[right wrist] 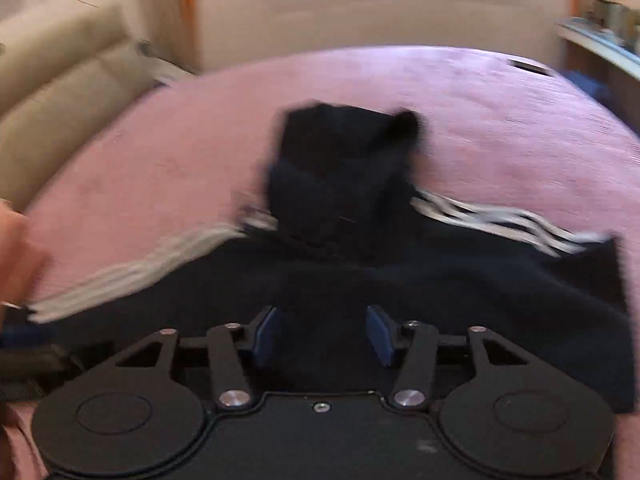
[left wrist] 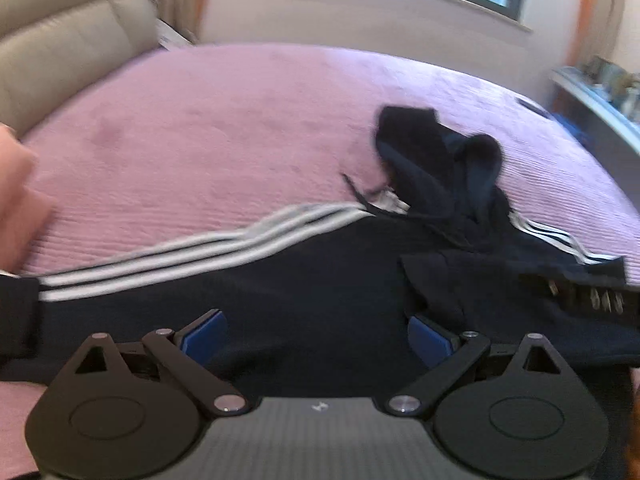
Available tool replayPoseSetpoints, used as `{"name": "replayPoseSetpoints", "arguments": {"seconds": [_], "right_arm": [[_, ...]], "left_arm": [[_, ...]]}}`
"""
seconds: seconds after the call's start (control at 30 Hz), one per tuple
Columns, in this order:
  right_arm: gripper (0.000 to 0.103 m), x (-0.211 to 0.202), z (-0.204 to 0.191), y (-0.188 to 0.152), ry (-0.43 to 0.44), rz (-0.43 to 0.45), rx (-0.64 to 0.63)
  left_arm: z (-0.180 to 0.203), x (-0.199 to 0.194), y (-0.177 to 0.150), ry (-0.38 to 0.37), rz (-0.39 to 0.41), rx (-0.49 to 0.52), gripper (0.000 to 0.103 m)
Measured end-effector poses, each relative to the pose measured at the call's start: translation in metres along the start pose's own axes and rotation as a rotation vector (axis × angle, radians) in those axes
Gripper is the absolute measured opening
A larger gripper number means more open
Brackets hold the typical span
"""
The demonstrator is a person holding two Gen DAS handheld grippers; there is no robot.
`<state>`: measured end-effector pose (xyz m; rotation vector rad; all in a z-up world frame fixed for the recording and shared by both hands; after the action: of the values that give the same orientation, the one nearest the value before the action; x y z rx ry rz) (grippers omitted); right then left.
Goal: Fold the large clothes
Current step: 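Fold the held sleeve across the jacket body with the right gripper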
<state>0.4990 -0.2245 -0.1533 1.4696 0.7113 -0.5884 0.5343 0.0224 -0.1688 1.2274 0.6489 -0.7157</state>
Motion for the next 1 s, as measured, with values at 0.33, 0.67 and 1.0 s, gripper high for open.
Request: {"name": "replayPoseSetpoints", "arguments": {"seconds": [0.33, 0.67, 1.0], "right_arm": [[0.023, 0.006, 0.131, -0.037, -0.395, -0.108, 0.114], [0.027, 0.034, 0.126, -0.045, -0.400, -0.185, 0.115], [0.027, 0.015, 0.098, -0.012, -0.299, -0.086, 0.087]], "left_arm": [[0.033, 0.101, 0.003, -0.310, -0.227, -0.242, 0.078], [0.043, 0.138, 0.005, -0.373, -0.283, -0.319, 0.009], [-0.014, 0.043, 0.057, -0.259, 0.066, -0.291, 0.012]]}}
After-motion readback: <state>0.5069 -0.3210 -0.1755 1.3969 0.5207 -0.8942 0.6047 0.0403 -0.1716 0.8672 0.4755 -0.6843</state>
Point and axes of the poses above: each gripper's, at about its wrist camera, not at the fingertips, and x roughly the way its jaws point, z to its right, y to its top, the point moved 3 cm from there along x, roughly the way its jaws point, and after that the axes turned 11 degrees about -x, right-handed, at the moved point
